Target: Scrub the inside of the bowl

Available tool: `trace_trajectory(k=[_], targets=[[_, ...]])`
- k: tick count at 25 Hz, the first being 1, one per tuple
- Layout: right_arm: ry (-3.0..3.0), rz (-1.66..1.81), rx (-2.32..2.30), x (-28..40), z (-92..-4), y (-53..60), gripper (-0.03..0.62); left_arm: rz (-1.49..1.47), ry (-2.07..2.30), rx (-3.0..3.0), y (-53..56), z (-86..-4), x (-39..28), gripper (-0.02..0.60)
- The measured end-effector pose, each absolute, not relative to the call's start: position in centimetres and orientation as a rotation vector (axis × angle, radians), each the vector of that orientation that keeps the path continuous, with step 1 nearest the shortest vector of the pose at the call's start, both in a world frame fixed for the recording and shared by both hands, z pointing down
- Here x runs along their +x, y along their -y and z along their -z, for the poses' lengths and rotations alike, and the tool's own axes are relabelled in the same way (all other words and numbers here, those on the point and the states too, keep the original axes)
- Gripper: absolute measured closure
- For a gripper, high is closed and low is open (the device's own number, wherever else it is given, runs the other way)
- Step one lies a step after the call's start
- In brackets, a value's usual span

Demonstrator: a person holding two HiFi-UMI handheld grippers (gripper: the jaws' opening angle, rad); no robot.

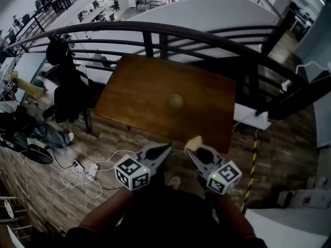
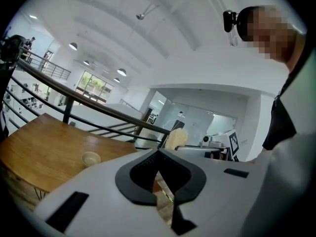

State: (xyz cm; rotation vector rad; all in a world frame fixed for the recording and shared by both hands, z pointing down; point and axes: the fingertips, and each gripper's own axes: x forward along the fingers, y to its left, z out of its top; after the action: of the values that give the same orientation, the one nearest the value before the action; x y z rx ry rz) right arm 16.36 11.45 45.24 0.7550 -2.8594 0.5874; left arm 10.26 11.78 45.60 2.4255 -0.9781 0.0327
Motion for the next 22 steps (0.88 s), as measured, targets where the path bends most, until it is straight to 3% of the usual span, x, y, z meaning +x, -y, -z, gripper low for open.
trace_trajectory(k=[22], targets=[[2.842,-0.517,0.913,7.2,-43.6,-24.7,0.517,-0.021,0.911,2.557,-25.0,-42.4,1.0,0.584]])
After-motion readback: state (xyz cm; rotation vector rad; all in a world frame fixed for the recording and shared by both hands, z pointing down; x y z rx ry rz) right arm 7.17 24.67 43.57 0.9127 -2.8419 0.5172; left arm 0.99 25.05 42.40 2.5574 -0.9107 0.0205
